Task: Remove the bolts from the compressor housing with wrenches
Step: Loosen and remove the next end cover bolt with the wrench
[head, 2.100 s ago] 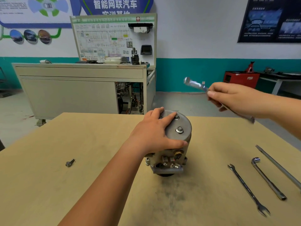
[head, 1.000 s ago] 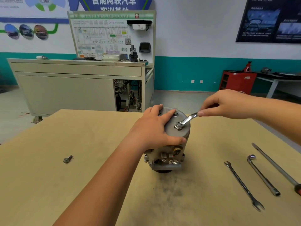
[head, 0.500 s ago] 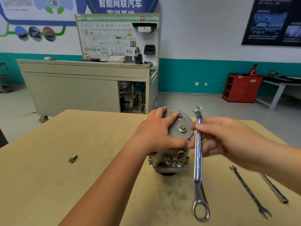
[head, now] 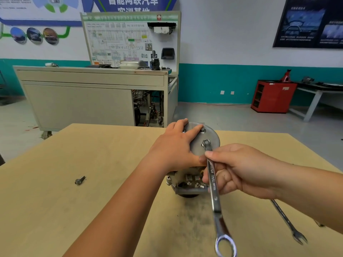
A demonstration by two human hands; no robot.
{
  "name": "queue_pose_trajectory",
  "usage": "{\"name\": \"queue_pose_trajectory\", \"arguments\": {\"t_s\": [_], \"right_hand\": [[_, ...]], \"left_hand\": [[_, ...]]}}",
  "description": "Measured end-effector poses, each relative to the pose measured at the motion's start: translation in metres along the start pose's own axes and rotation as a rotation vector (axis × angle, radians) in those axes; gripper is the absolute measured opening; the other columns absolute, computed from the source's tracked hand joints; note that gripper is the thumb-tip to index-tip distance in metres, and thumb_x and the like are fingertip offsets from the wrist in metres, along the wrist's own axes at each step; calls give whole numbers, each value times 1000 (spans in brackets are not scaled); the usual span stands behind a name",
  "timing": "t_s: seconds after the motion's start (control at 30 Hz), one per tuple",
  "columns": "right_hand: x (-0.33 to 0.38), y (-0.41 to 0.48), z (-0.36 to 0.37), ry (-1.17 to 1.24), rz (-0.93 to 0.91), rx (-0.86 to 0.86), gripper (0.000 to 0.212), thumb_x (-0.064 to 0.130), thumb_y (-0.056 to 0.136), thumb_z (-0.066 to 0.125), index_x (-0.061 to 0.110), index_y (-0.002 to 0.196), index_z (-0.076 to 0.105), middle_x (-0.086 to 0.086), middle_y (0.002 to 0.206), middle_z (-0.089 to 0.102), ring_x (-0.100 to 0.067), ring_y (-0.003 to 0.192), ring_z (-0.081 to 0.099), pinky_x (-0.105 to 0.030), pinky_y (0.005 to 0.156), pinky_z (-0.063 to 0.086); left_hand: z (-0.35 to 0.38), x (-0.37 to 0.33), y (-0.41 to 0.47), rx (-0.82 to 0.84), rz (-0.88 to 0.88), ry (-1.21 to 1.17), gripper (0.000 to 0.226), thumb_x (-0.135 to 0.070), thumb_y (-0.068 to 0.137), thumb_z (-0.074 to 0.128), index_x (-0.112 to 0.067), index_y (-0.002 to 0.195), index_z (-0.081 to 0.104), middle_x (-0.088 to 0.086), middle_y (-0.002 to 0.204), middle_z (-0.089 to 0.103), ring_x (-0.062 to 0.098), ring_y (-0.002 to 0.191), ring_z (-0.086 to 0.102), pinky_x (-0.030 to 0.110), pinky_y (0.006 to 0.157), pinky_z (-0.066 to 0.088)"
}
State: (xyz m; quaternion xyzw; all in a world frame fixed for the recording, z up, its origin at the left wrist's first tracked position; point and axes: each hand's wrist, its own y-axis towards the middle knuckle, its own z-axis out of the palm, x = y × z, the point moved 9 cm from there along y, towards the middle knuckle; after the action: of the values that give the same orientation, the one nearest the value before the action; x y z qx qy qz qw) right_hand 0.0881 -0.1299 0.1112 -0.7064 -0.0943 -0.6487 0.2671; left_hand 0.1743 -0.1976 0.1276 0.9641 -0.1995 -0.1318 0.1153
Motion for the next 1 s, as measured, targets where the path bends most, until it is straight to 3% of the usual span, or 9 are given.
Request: {"name": "queue_pose_trajectory", "arguments": {"t_s": [0.13,0.23,0.33,0.43,0.57,0.7,0.8,0.9,1.0], "right_hand": [[11,0,-27,-527,123,100,24,24,97,43,10,84,57,-4,58,65,-7,38,53,-17,43,45],[37,1,-65,-1033,190,74,23,35,93,49,20,82,62,5,62,66,-2,50,52,-18,59,44],[72,14,-96,-1499,63,-108,22,51,86,52,33,87,64,13,80,63,-3,76,53,-25,74,41],[91,25,-96,-1673,-206,-211,18,48,87,52,35,97,60,12,99,50,-12,98,42,-30,87,37],[89,23,-100,-1490,-251,-170,12,40,87,55,30,90,61,9,85,62,-4,78,55,-16,66,42],[111,-1,-114,-1053,-392,-366,15,29,91,51,19,83,58,2,68,68,-4,64,66,-17,60,49],[92,-11,-99,-748,-299,-328,17,23,95,45,10,91,55,2,73,74,-14,65,71,-18,52,54],[51,-11,-63,-367,-135,-170,19,23,95,45,6,100,53,-11,82,74,-21,68,72,-21,49,55],[21,-9,-30,-50,-20,-73,22,23,92,48,3,100,51,-19,78,72,-18,50,68,-20,39,49]], "left_hand": [[0,1,0,-13,-1,-13,98,-76,68,56,-39,150,16,-3,156,12,18,142,9,40,113,25],[0,-1,0,-18,1,-16,97,-78,70,55,-39,150,16,-6,156,12,17,142,8,41,112,26],[1,-6,2,-6,6,2,96,-77,71,54,-39,150,16,-4,156,11,18,141,8,41,111,27],[1,-7,3,2,4,11,97,-77,71,54,-39,150,15,-5,156,11,18,142,8,40,112,27],[1,-5,2,0,-1,9,96,-77,71,54,-40,150,15,-6,156,10,18,142,8,40,112,26],[1,0,-1,-18,-16,10,96,-78,71,52,-39,150,14,-7,157,9,17,142,7,39,112,26],[1,-1,-1,-13,-11,12,96,-78,71,52,-40,150,14,-6,157,9,17,142,6,40,112,26],[1,-2,1,-9,-6,16,95,-78,72,52,-39,150,14,-6,157,9,17,142,7,40,112,27],[2,-4,2,17,-6,25,97,-76,71,51,-38,151,13,-3,158,8,19,142,7,41,113,25]]}}
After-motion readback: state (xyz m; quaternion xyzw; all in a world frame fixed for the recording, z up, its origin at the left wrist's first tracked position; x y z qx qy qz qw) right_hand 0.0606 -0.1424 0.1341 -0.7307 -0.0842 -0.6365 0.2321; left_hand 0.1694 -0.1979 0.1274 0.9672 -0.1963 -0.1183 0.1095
